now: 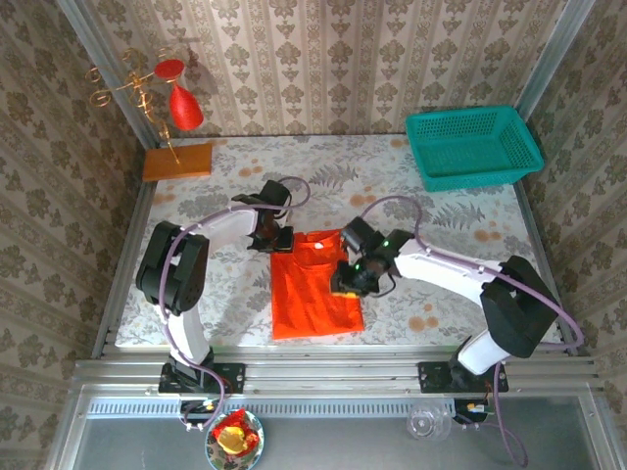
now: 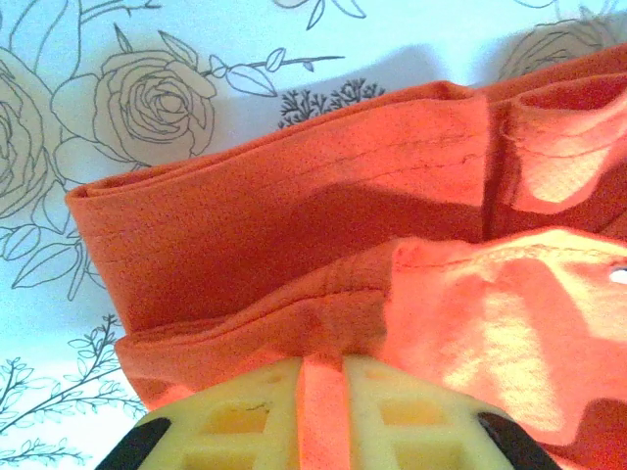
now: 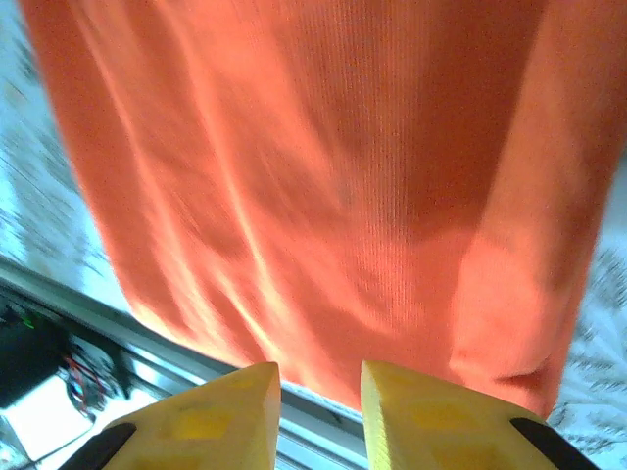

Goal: Fold the inside-out t-shirt

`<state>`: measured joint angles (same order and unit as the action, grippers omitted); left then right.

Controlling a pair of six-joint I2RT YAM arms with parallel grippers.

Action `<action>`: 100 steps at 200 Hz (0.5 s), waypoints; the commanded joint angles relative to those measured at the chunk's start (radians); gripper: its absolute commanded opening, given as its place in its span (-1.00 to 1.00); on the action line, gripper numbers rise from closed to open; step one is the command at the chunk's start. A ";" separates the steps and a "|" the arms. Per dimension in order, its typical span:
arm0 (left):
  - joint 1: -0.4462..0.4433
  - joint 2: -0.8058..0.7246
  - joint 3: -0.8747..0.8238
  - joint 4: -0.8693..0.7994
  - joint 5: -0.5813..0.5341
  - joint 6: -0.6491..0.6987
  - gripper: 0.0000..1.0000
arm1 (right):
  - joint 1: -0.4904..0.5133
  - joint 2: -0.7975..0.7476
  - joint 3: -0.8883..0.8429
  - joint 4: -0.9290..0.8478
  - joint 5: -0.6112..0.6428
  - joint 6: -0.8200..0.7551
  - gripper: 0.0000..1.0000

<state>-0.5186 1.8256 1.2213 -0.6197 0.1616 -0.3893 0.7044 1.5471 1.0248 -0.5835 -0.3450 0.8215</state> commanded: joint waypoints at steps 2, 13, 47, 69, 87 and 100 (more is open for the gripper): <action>-0.017 -0.105 0.008 -0.051 0.007 0.014 -0.71 | -0.105 0.016 0.073 -0.090 0.053 -0.098 -0.38; -0.036 -0.135 0.003 -0.078 0.011 0.001 -0.76 | -0.159 0.046 0.106 -0.100 0.064 -0.142 -0.36; -0.152 -0.221 -0.059 -0.122 0.014 -0.069 -0.90 | -0.257 0.199 0.267 -0.167 0.134 -0.265 -0.34; -0.249 -0.229 -0.116 -0.118 0.014 -0.137 -0.98 | -0.295 0.309 0.356 -0.166 0.118 -0.308 -0.33; -0.303 -0.215 -0.168 -0.113 0.010 -0.180 -1.00 | -0.316 0.388 0.413 -0.165 0.077 -0.324 -0.30; -0.315 -0.206 -0.212 -0.103 -0.005 -0.200 -1.00 | -0.319 0.431 0.447 -0.164 0.057 -0.336 -0.26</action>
<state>-0.8146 1.6012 1.0786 -0.6827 0.1699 -0.5076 0.3965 1.9095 1.4075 -0.6971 -0.2584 0.5503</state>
